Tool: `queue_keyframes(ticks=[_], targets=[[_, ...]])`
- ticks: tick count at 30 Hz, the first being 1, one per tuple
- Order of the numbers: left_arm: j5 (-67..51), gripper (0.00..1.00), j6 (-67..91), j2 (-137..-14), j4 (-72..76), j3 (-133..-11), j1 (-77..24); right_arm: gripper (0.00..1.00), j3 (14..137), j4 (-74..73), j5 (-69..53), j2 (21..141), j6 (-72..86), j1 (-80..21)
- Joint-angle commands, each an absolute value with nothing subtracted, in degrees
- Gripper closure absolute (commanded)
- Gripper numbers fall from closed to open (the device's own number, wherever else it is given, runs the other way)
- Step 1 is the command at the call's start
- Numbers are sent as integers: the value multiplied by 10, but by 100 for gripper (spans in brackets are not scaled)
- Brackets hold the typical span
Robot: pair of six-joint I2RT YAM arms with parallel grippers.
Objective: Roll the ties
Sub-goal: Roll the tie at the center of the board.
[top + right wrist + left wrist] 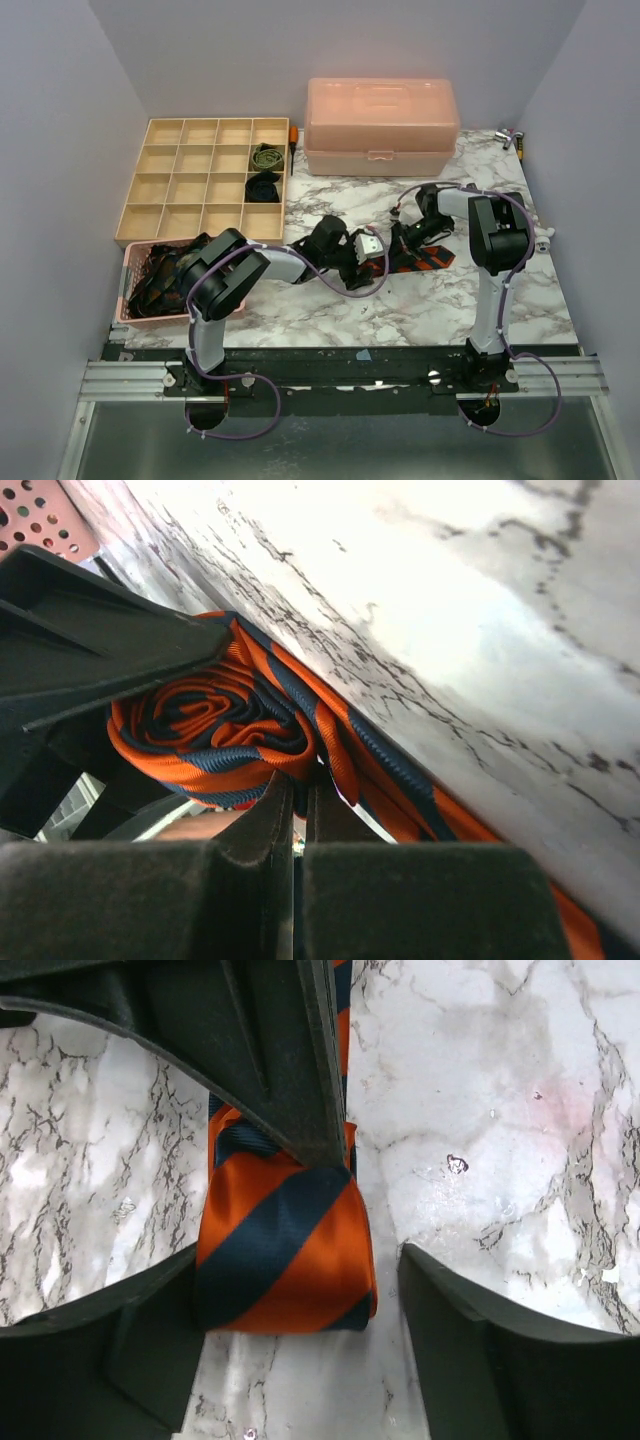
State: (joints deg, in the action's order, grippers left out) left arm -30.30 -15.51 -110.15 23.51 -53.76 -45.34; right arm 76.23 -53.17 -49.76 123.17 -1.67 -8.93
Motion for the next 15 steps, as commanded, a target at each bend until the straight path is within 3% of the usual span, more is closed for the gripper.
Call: queue_keyframes(ticks=[1,9,15], targets=[[-368,22,-135,-1085,296,-493,-439,100,759,-506,-350,1277,-24,-81],[-369,17,-132,-1103,382,-482,-439,100,806,-544,-323,1326,-44,-80],[-362,19,-124,-1142,410,-515,-446,100,816,-556,-329,1339,-59,-82]])
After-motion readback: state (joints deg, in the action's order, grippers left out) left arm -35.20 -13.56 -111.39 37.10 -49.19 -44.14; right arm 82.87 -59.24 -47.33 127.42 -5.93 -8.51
